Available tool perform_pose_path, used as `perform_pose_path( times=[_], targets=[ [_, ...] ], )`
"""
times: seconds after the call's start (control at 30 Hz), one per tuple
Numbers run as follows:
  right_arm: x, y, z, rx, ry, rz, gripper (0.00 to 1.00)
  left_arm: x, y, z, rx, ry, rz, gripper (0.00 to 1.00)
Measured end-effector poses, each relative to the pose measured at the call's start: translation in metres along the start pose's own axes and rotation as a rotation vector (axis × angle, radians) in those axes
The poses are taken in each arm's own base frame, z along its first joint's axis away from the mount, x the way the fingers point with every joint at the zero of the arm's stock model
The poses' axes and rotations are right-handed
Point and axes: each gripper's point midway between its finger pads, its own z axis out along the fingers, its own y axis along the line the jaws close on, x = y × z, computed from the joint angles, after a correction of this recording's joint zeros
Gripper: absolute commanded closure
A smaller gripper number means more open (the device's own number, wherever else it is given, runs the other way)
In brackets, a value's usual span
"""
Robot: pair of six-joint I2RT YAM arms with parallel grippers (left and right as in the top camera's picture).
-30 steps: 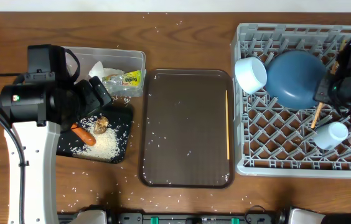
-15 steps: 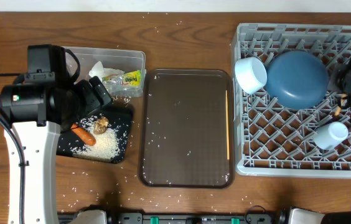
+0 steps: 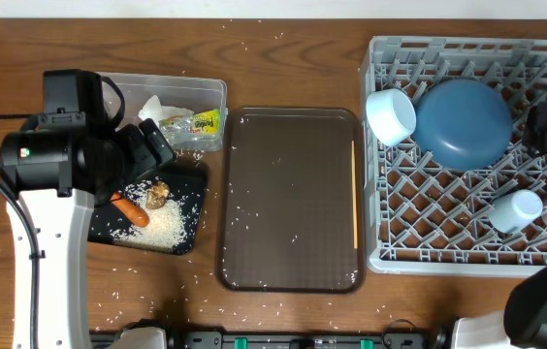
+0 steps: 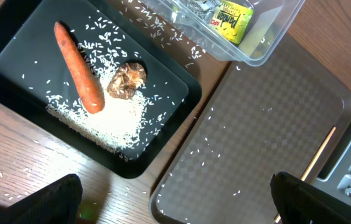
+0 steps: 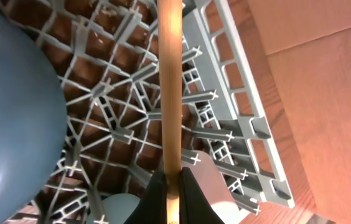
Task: Sort waste into correct bins and load items into the dishwasher rack
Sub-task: 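Carry the chopstick to the rack and insert it upright, then grasp the second chopstick on the brown tray with the right gripper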
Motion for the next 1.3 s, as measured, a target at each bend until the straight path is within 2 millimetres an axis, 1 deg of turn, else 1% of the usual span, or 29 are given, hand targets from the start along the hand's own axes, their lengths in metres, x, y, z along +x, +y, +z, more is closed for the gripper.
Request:
perform_pose_path(
  times=[0.03,0.07,0.1,0.2,0.3,0.37,0.43,0.5,0.57,0.67,0.73,0.8,0.83,0.87,0.9,0.93,1.0,1.07,1.13,1.2,1.3],
  targets=[
    [0.0,0.0,0.001,0.004,0.004,-0.004,0.7,0.0,0.0,0.0,0.0,0.0,0.0,0.02],
    [0.001,0.0,0.002,0.005,0.005,-0.001,0.6,0.0,0.0,0.0,0.0,0.0,0.0,0.02],
    [0.001,0.0,0.002,0.008,0.006,-0.003,0.52,0.0,0.0,0.0,0.0,0.0,0.0,0.02],
    [0.002,-0.001,0.002,0.013,0.009,-0.017,0.46,0.0,0.0,0.0,0.0,0.0,0.0,0.02],
    [0.0,0.002,-0.001,0.013,0.003,-0.026,0.45,0.0,0.0,0.0,0.0,0.0,0.0,0.02],
    [-0.001,0.007,-0.004,0.007,-0.008,-0.035,0.41,0.0,0.0,0.0,0.0,0.0,0.0,0.02],
    [-0.005,0.014,-0.014,-0.007,-0.033,-0.045,0.4,0.0,0.0,0.0,0.0,0.0,0.0,0.02],
    [-0.01,0.024,-0.028,-0.04,-0.071,-0.057,0.42,0.0,0.0,0.0,0.0,0.0,0.0,0.02],
    [-0.015,0.037,-0.051,-0.105,-0.13,-0.067,0.44,0.0,0.0,0.0,0.0,0.0,0.0,0.02],
    [-0.021,0.062,-0.096,-0.255,-0.238,-0.087,0.45,0.0,0.0,0.0,0.0,0.0,0.0,0.02],
    [-0.02,0.084,-0.13,-0.385,-0.304,-0.119,0.49,0.0,0.0,0.0,0.001,0.0,0.0,0.02],
    [-0.01,0.113,-0.166,-0.545,-0.347,-0.179,0.54,0.0,0.0,0.0,0.0,0.0,0.0,0.02],
    [-0.005,0.122,-0.176,-0.596,-0.35,-0.204,0.55,0.0,0.0,0.0,0.0,0.0,0.0,0.02],
    [0.005,0.139,-0.19,-0.673,-0.346,-0.244,0.56,0.0,0.0,0.0,0.0,0.001,0.0,0.02],
    [0.013,0.151,-0.198,-0.723,-0.334,-0.272,0.57,0.0,0.0,0.0,0.0,0.0,0.0,0.02],
    [0.024,0.167,-0.207,-0.781,-0.308,-0.305,0.58,0.0,0.0,0.0,0.0,0.001,0.0,0.02],
    [0.04,0.188,-0.216,-0.849,-0.266,-0.346,0.6,0.0,0.0,0.0,0.0,0.0,0.0,0.02],
    [0.059,0.213,-0.22,-0.901,-0.209,-0.389,0.63,0.0,0.0,0.0,0.0,0.0,0.0,0.02],
    [0.079,0.235,-0.219,-0.93,-0.139,-0.42,0.66,0.0,0.0,0.0,0.0,0.0,0.0,0.02],
    [0.102,0.259,-0.213,-0.938,-0.049,-0.438,0.68,0.0,0.0,0.0,0.0,0.0,0.0,0.02],
    [0.134,0.286,-0.196,-0.889,0.079,-0.446,0.63,0.0,0.0,0.0,0.0,0.0,0.0,0.02]
  ],
)
